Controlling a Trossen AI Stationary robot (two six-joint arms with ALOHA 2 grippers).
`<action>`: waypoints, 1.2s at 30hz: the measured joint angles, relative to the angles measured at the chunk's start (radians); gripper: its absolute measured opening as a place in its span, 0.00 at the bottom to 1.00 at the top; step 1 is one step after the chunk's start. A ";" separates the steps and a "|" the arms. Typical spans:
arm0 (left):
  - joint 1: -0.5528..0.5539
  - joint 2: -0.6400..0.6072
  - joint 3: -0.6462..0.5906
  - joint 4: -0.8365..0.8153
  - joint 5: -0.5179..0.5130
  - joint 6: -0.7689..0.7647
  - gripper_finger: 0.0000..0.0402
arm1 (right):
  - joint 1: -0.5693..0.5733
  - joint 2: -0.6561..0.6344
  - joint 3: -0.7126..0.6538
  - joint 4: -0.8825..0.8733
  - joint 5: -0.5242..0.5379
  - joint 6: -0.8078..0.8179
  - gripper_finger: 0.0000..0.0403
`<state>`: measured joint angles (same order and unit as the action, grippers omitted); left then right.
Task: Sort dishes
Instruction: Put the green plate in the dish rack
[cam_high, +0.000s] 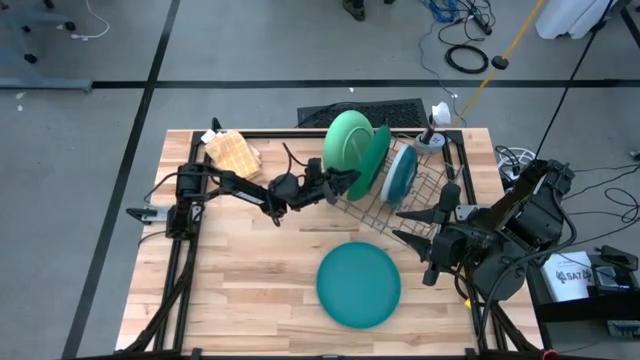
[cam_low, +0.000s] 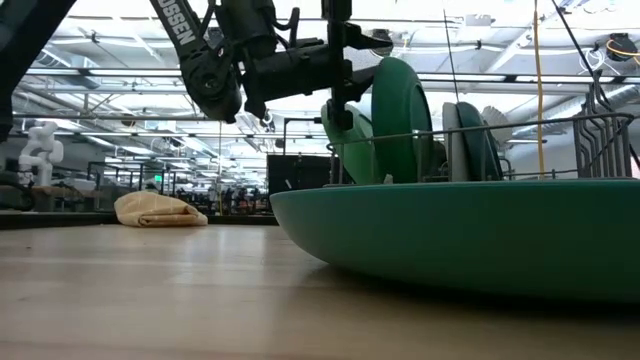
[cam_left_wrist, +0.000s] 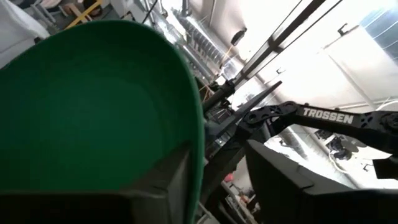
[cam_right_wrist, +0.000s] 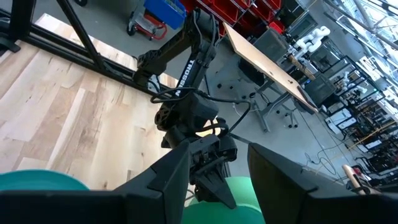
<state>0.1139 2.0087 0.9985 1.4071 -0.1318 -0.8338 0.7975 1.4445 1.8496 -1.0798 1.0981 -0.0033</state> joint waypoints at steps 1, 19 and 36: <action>0.000 0.000 0.000 0.008 0.000 0.000 0.42 | 0.000 0.000 0.000 0.000 0.000 0.003 0.39; 0.003 -0.087 -0.001 -0.028 0.045 0.135 0.61 | 0.001 0.000 0.000 -0.001 -0.004 0.011 0.39; 0.023 -0.131 0.019 -0.241 -0.093 0.223 0.61 | 0.001 0.000 0.000 -0.002 -0.004 0.018 0.39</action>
<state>0.1372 1.8774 1.0179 1.1664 -0.2244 -0.6111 0.7986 1.4445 1.8498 -1.0813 1.0943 0.0147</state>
